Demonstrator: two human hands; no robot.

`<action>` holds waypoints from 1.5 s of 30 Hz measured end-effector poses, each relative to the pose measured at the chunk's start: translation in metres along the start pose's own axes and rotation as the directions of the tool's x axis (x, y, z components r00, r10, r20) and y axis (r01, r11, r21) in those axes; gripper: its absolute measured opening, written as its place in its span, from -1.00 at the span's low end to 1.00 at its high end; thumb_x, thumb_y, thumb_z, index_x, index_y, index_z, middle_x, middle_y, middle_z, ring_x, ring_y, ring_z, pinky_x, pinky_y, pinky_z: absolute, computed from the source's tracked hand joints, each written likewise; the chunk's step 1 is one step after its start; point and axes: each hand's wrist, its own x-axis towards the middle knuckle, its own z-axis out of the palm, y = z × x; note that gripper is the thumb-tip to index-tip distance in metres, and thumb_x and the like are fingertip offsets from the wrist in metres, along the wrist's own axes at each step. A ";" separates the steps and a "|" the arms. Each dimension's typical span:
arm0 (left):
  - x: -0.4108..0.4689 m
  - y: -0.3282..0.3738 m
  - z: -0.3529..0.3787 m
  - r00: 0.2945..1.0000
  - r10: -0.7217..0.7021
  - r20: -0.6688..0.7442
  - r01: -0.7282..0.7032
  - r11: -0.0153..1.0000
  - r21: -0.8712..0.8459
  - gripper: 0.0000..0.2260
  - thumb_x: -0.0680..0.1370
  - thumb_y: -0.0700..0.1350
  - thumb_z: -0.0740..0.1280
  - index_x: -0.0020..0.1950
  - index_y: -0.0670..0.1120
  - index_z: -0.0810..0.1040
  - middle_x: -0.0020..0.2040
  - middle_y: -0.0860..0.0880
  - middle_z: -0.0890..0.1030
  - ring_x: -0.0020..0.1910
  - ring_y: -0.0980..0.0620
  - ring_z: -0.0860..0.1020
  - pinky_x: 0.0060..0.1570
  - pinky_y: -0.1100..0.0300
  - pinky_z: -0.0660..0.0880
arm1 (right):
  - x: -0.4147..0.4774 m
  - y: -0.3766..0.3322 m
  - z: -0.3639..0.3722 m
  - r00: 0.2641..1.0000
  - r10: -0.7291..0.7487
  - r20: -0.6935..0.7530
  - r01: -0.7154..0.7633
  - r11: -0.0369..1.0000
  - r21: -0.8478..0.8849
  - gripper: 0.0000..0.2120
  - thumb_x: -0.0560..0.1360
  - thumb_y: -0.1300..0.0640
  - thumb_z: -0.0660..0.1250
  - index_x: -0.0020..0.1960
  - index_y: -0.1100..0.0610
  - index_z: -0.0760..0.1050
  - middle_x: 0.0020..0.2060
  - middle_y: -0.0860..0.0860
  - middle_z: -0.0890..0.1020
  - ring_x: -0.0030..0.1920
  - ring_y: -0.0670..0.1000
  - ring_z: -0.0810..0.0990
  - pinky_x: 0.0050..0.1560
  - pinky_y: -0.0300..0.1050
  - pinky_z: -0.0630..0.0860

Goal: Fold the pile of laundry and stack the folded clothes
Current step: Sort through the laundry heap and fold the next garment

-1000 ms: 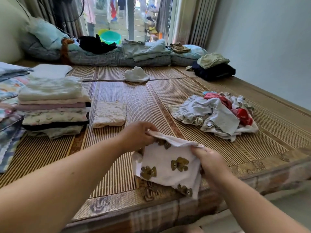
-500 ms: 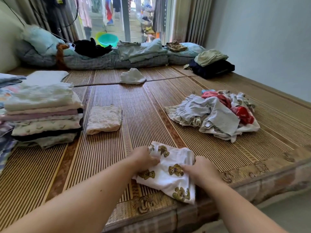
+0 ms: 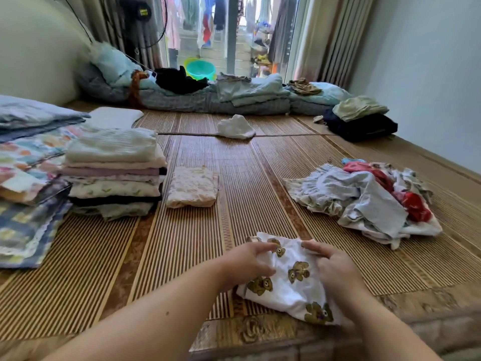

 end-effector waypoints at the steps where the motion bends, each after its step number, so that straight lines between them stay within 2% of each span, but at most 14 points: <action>1: -0.001 0.000 0.002 1.000 0.002 -0.024 -0.003 1.000 -0.021 -0.42 0.47 -0.16 0.40 0.43 0.21 0.35 0.37 -0.08 0.39 0.07 0.01 0.55 0.18 -0.01 0.54 | -0.002 -0.008 -0.004 0.999 -0.029 0.024 0.028 0.999 0.034 -0.67 0.59 0.27 0.17 0.13 -0.08 0.59 0.16 -0.09 0.61 0.04 -0.12 0.58 0.05 -0.14 0.54; 5: -0.009 -0.003 0.007 1.000 -0.003 -0.031 -0.009 0.924 -0.382 -0.17 0.43 -0.16 0.48 0.54 0.19 0.09 0.49 -0.17 0.28 0.31 -0.15 0.47 0.30 -0.12 0.42 | -0.019 -0.054 -0.026 0.979 -0.166 0.123 0.139 0.969 0.203 -0.63 0.58 0.35 0.18 0.03 -0.03 0.65 0.05 -0.03 0.68 0.02 -0.02 0.67 0.04 0.01 0.62; 8: -0.018 0.000 0.013 0.997 0.032 0.067 0.020 0.747 -0.664 -0.06 0.37 -0.01 0.55 0.54 0.23 -0.01 0.53 -0.20 0.15 0.35 -0.30 0.39 0.21 -0.22 0.46 | -0.035 -0.094 -0.044 0.934 -0.295 0.200 0.267 0.951 0.156 -0.63 0.59 0.35 0.17 0.02 -0.02 0.66 -0.05 -0.17 0.69 -0.09 -0.15 0.67 -0.14 -0.25 0.62; 10: -0.028 0.006 0.017 0.968 0.144 0.207 0.063 0.654 -0.753 -0.05 0.31 0.12 0.57 0.54 0.12 0.09 0.41 -0.24 0.35 0.24 -0.25 0.50 0.10 -0.14 0.53 | -0.043 -0.117 -0.056 0.896 -0.360 0.259 0.327 0.931 0.163 -0.66 0.59 0.30 0.18 0.05 -0.03 0.65 -0.12 -0.24 0.68 -0.13 -0.17 0.66 -0.21 -0.30 0.60; 13: -0.049 0.022 0.027 0.859 0.403 0.316 0.085 0.497 -0.864 -0.41 0.45 0.11 0.44 0.41 -0.12 0.44 0.24 -0.17 0.56 0.17 -0.14 0.57 0.20 -0.06 0.46 | -0.043 -0.133 -0.068 0.868 -0.414 0.273 0.387 0.910 0.150 -0.70 0.59 0.17 0.21 0.04 -0.16 0.64 -0.10 -0.28 0.66 -0.11 -0.20 0.65 -0.21 -0.33 0.59; 16: -0.061 0.026 0.028 0.837 0.504 0.212 0.046 0.322 -0.945 -0.51 0.46 -0.07 0.43 0.35 -0.20 0.49 0.27 -0.24 0.54 0.21 -0.23 0.54 0.24 -0.14 0.42 | -0.034 -0.128 -0.069 0.894 -0.397 0.208 0.383 0.918 0.106 -0.70 0.60 0.06 0.21 0.14 -0.35 0.49 0.10 -0.38 0.55 0.10 -0.21 0.57 0.05 -0.21 0.59; 19: -0.070 0.024 0.013 0.904 0.415 0.102 -0.027 0.292 -0.956 -0.45 0.35 -0.17 0.46 0.33 -0.22 0.51 0.28 -0.33 0.51 0.17 -0.30 0.54 0.18 -0.21 0.47 | -0.020 -0.113 -0.061 0.952 -0.270 0.145 0.232 0.945 0.231 -0.61 0.62 0.12 0.19 0.20 -0.40 0.41 0.35 -0.08 0.42 0.09 0.04 0.64 -0.01 0.03 0.63; 23: -0.086 0.030 -0.014 0.965 0.245 -0.092 -0.172 0.327 -0.929 -0.53 0.43 -0.31 0.35 0.28 0.02 0.41 0.06 -0.28 0.64 0.05 -0.30 0.58 -0.02 -0.21 0.55 | 0.004 -0.095 -0.043 0.966 -0.128 0.223 0.025 0.911 0.413 -0.57 0.60 0.38 0.09 0.11 -0.04 0.60 0.08 0.11 0.66 -0.09 0.08 0.71 -0.18 -0.07 0.67; 27: -0.079 0.029 -0.049 0.965 0.124 -0.230 -0.252 0.672 -0.696 -0.15 0.49 -0.39 0.28 0.45 0.41 0.06 0.24 -0.23 0.49 -0.25 -0.14 0.63 -0.33 0.04 0.61 | 0.028 -0.090 -0.019 0.934 -0.084 0.346 -0.070 0.910 0.409 -0.58 0.59 0.41 0.08 0.12 0.02 0.59 -0.06 0.13 0.71 -0.09 0.17 0.70 -0.15 0.02 0.66; 30: -0.057 0.029 -0.080 0.950 0.108 -0.294 -0.223 0.891 -0.395 -0.31 0.51 -0.41 0.29 0.44 0.24 0.31 0.29 -0.19 0.48 -0.29 -0.04 0.61 -0.26 0.11 0.60 | 0.056 -0.095 0.007 0.917 -0.137 0.375 -0.007 0.933 0.360 -0.54 0.57 0.44 0.07 0.11 0.02 0.61 0.05 0.10 0.67 -0.06 0.11 0.70 -0.12 -0.03 0.65; 34: -0.023 0.040 -0.137 0.894 0.146 -0.424 -0.194 0.978 -0.073 -0.38 0.51 -0.39 0.29 0.41 0.21 0.36 0.15 -0.14 0.55 -0.30 0.00 0.56 -0.25 0.12 0.57 | 0.104 -0.114 0.047 0.860 -0.262 0.438 0.122 0.939 0.322 -0.65 0.58 0.32 0.22 0.12 -0.09 0.59 0.15 -0.05 0.57 -0.03 0.01 0.68 -0.14 -0.16 0.62; 36: 0.000 0.047 -0.173 0.850 0.186 -0.493 -0.159 0.982 0.098 -0.35 0.50 -0.38 0.29 0.42 0.24 0.34 0.17 -0.11 0.55 -0.24 -0.03 0.54 -0.18 0.01 0.57 | 0.136 -0.129 0.069 0.854 -0.301 0.424 0.197 0.942 0.272 -0.56 0.52 0.32 0.31 0.26 -0.13 0.49 0.17 -0.08 0.48 -0.03 0.05 0.66 -0.13 -0.14 0.61; 40: 0.042 0.053 -0.226 0.783 0.204 -0.587 0.106 0.887 0.450 -0.27 0.49 -0.35 0.28 0.53 0.16 0.14 0.27 -0.13 0.50 -0.24 0.08 0.51 -0.40 0.38 0.40 | 0.193 -0.154 0.119 0.848 -0.330 0.414 0.255 0.940 0.227 -0.28 0.44 0.37 0.32 0.49 -0.09 0.24 0.16 0.10 0.48 0.00 0.20 0.63 -0.01 0.09 0.63; 45: 0.097 0.023 -0.247 0.764 -0.047 -0.643 0.578 0.493 0.650 -0.36 0.53 -0.18 0.22 0.56 0.07 0.05 0.49 -0.35 0.09 0.38 -0.29 0.34 0.24 -0.02 0.43 | 0.261 -0.148 0.188 0.766 -0.150 0.624 0.175 0.984 0.022 -0.19 0.42 0.28 0.42 0.52 -0.15 0.14 0.34 0.16 0.34 0.11 0.17 0.57 0.07 0.04 0.61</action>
